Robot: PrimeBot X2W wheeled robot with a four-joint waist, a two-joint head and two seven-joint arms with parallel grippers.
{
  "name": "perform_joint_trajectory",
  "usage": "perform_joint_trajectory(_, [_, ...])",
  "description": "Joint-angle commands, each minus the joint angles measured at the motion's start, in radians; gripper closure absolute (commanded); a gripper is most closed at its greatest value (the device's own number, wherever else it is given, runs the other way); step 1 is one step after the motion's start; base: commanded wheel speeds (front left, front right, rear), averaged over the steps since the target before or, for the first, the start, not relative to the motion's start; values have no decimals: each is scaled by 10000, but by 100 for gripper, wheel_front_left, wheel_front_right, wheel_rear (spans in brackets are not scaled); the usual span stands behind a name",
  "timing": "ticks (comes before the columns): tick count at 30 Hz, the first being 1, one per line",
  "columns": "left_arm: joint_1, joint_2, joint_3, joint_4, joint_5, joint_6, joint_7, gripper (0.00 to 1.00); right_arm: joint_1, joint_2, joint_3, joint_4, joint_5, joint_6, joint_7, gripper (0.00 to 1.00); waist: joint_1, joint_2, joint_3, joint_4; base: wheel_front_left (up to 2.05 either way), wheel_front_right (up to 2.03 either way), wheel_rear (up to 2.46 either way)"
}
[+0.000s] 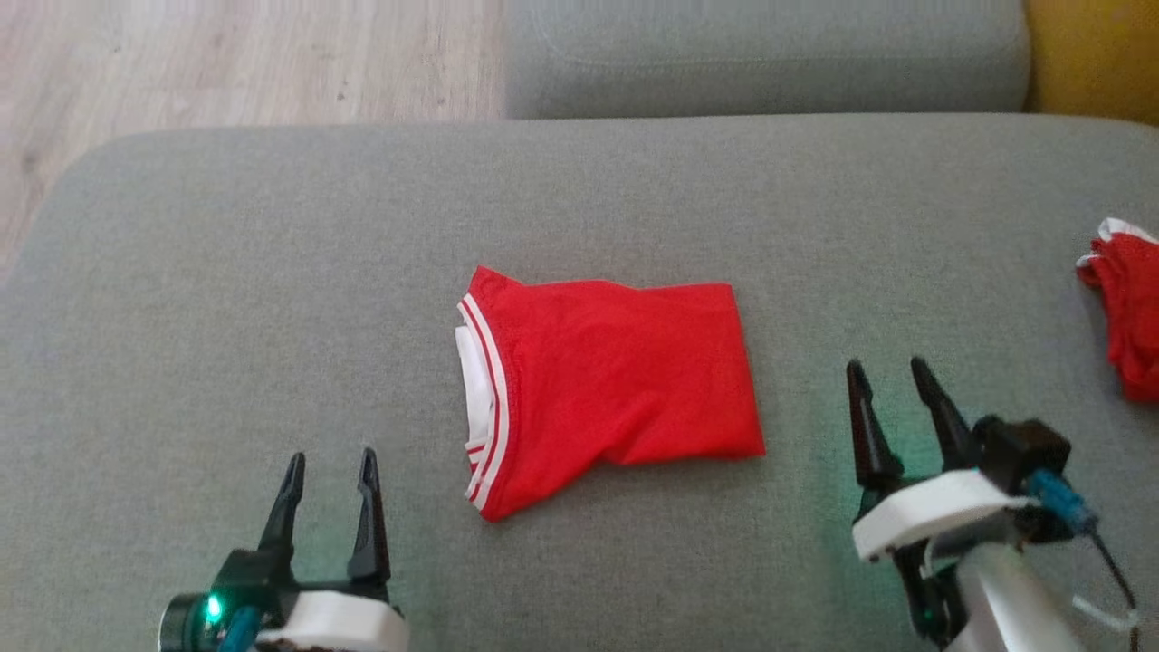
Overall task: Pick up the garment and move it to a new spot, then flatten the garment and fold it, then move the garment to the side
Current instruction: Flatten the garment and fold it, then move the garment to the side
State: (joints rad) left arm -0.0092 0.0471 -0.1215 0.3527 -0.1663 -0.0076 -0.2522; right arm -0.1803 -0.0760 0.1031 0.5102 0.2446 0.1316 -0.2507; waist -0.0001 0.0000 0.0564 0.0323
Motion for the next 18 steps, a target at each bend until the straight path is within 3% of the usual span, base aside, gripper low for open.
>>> perform_joint_trajectory(1, [-166,32,444,-268,-54,36,-95,0,-110,82,193,-265,-47,-9,-110,0,1,0,-116,0,0,0,0])
perform_joint_trajectory(13, [4,32,411,-323,-58,-67,-95,0,-12,227,268,90,5,-9,-110,0,1,0,-167,28,0,0,0])
perform_joint_trajectory(18, [-193,32,169,-407,-282,-153,-95,0,-447,235,946,674,-125,-9,-110,0,1,0,231,195,0,0,0])
